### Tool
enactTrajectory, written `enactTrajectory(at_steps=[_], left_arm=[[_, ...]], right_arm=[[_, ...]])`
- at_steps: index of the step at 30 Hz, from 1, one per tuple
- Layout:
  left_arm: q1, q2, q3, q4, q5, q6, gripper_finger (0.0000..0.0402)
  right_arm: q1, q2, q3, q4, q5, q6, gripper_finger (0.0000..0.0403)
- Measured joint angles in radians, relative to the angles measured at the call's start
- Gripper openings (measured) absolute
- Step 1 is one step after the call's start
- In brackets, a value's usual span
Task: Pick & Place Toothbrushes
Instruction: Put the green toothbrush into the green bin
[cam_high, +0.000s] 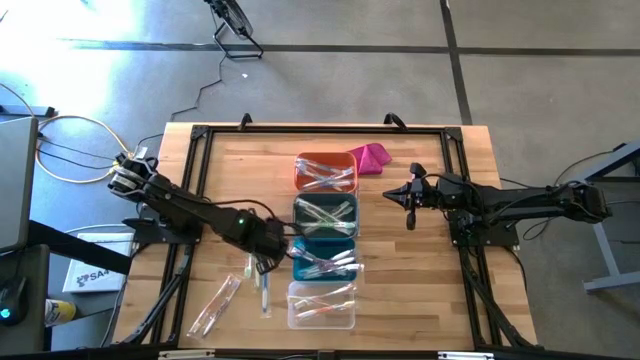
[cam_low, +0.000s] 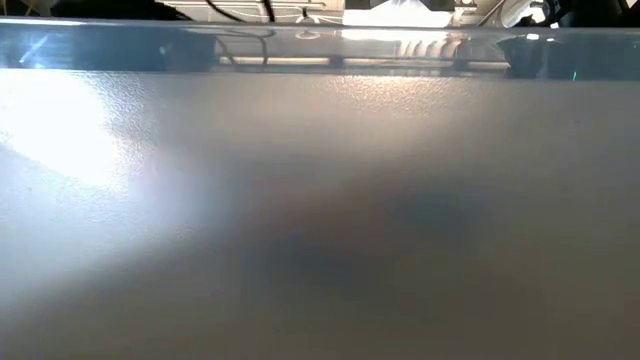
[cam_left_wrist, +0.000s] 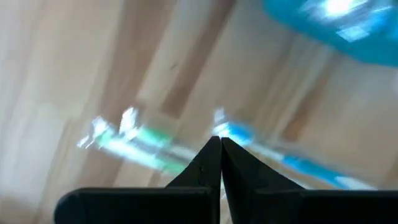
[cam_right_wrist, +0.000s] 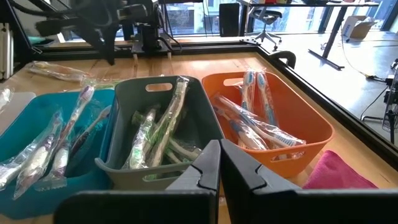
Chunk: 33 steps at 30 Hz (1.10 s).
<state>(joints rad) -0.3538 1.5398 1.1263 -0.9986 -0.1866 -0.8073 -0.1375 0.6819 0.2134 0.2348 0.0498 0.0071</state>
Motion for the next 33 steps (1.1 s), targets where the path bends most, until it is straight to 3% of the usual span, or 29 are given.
enactTrajectory(at_steps=[7,16,26,33], left_arm=[[0.000,0.000,0.000,-0.136,-0.018,-0.032,0.0006],[0.000,0.000,0.000,-0.063,0.026,-0.086,0.0006],[0.000,0.001,0.000,0.133,0.011,0.038,0.0006],[0.006,0.001,0.000,-0.001,-0.027,0.052,0.0006]], right_arm=[[0.000,0.000,0.000,0.000,0.000,0.000,0.0004],[0.000,0.000,0.000,0.000,0.000,0.000,0.0004],[0.000,0.000,0.000,0.000,0.002,0.000,0.0004],[0.000,0.000,0.000,0.000,0.001,0.000,0.0004]])
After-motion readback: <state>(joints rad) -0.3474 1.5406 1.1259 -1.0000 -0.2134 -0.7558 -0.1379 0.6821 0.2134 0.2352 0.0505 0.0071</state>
